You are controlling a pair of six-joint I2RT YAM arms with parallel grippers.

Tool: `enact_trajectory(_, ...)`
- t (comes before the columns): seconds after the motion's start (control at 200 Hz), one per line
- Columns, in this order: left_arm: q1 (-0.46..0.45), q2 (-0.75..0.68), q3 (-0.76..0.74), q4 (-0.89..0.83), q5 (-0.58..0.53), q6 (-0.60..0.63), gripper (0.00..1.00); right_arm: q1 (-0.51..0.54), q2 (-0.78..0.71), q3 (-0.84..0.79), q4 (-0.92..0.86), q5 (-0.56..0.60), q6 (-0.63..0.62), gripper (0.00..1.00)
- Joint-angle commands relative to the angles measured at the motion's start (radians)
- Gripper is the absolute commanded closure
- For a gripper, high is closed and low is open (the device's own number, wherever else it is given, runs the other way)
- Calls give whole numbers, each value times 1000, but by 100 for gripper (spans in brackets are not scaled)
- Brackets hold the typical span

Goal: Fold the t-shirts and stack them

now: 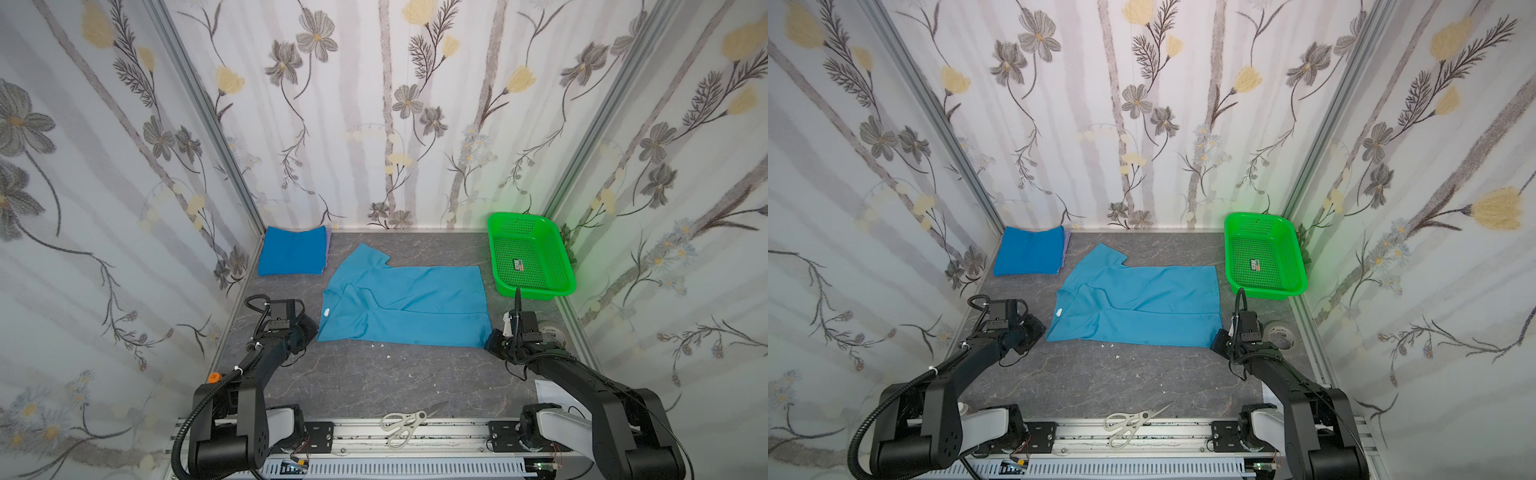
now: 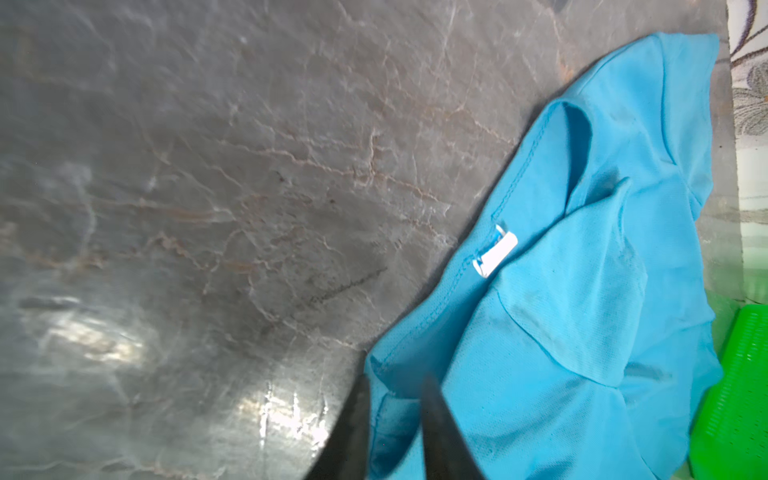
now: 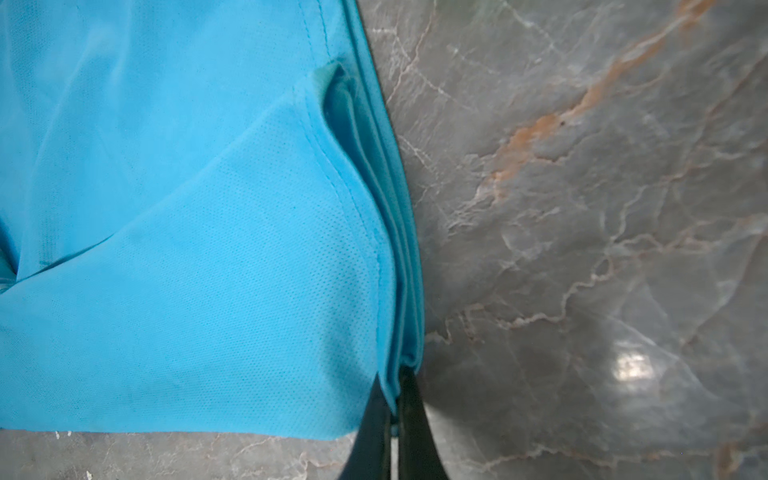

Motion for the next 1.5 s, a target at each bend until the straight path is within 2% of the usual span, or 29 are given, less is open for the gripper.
enact_trajectory(0.0, 1, -8, -32, -4, 31, -56, 65, 2, 8, 9, 29, -12, -13, 100)
enact_trajectory(0.195, -1, -70, -90, 24, 22, -108, 59, 2, 7, 8, 31, -13, -14, 100)
enact_trajectory(0.365, -1, -73, -134, 85, 36, -162, 63, 2, 7, 8, 32, -13, -14, 100)
enact_trajectory(0.59, -8, -122, -182, 126, 19, -213, 60, 2, 17, 14, 34, -18, -18, 100)
enact_trajectory(0.699, -16, -114, -183, 138, 25, -226, 47, 2, 22, 18, 36, -18, -20, 100)
enact_trajectory(0.769, -19, -105, -184, 141, 21, -228, 46, 2, 24, 20, 37, -18, -20, 100)
enact_trajectory(0.814, -19, -100, -184, 147, 19, -228, 50, 2, 25, 22, 35, -17, -21, 100)
enact_trajectory(0.904, -20, -92, -186, 157, 14, -230, 64, 2, 25, 21, 37, -18, -23, 100)
enact_trajectory(1.164, -20, -44, -194, 208, 3, -225, 91, 2, 24, 17, 40, -24, -22, 100)
enact_trajectory(1.224, -21, -39, -194, 223, -1, -222, 100, 2, 24, 13, 40, -27, -22, 100)
enact_trajectory(1.354, -20, -34, -170, 231, -3, -207, 100, 2, 22, 11, 41, -29, -22, 100)
enact_trajectory(1.494, -20, -74, -137, 153, -42, -162, 100, 2, 15, 7, 38, -26, -19, 100)
